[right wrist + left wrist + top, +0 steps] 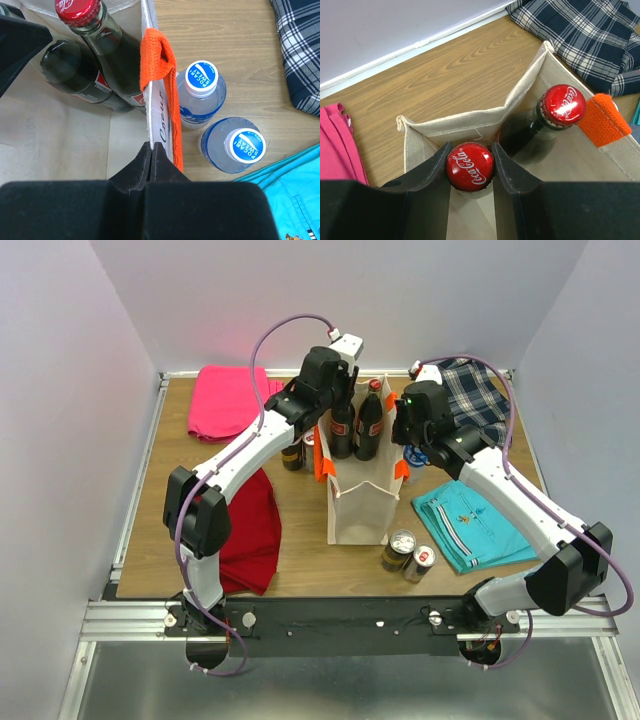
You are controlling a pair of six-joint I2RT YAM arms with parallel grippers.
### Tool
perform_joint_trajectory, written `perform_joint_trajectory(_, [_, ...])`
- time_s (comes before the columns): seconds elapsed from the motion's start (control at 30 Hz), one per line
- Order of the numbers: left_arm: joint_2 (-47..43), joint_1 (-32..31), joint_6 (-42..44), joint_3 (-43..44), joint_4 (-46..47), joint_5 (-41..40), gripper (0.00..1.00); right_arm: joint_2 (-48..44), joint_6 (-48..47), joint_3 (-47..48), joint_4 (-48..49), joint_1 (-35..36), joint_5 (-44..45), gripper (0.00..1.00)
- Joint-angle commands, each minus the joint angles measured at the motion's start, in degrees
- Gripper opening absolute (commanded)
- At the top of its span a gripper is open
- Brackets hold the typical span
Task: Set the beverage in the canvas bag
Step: Place the drink in the canvas bag.
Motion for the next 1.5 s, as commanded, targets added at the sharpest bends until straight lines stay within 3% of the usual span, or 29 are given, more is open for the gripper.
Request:
perform_joint_trajectory(0.0, [-4.54, 0.75, -0.27, 0.03, 10.32, 0.29, 0.0, 2.24, -0.3, 0.44, -0.62, 0.0, -0.81, 0.01])
perform_joint_trajectory(0.63, [-3.49, 0.83, -0.09, -2.26, 9.27, -1.02, 0.0, 2.59, -0.3, 0.61, -0.53, 0.0, -0.98, 0.01])
perform_joint_trajectory(0.7, [-3.75, 0.83, 0.17, -2.7, 9.61, -1.2, 0.13, 2.59, -0.3, 0.79, -0.53, 0.0, -1.07, 0.01])
perform_joint_trajectory(0.8, [-4.1, 0.83, 0.7, -3.05, 9.71, -1.55, 0.22, 2.86, -0.21, 1.14, -0.71, 0.0, -1.25, 0.01])
perform_joint_trajectory(0.97, [-4.63, 0.84, 1.22, -3.14, 9.79, -2.17, 0.45, 3.03, -0.12, 1.58, -0.97, 0.0, -1.34, 0.01])
perform_joint_trajectory(1.1, [-5.33, 0.84, 2.81, -2.79, 10.14, -1.64, 0.55, 2.33, -0.03, 1.49, -0.71, 0.0, -1.69, 0.13])
perform_joint_trajectory(1.27, [-5.51, 0.83, 3.6, -1.91, 9.53, -1.2, 0.64, 1.98, -0.03, 1.4, -0.36, 0.0, -1.77, 0.2])
perform_joint_trajectory(1.47, [-5.68, 0.83, 3.51, -1.56, 9.35, -0.93, 0.69, 2.5, 0.06, 2.02, -0.71, 0.0, -1.86, 0.27])
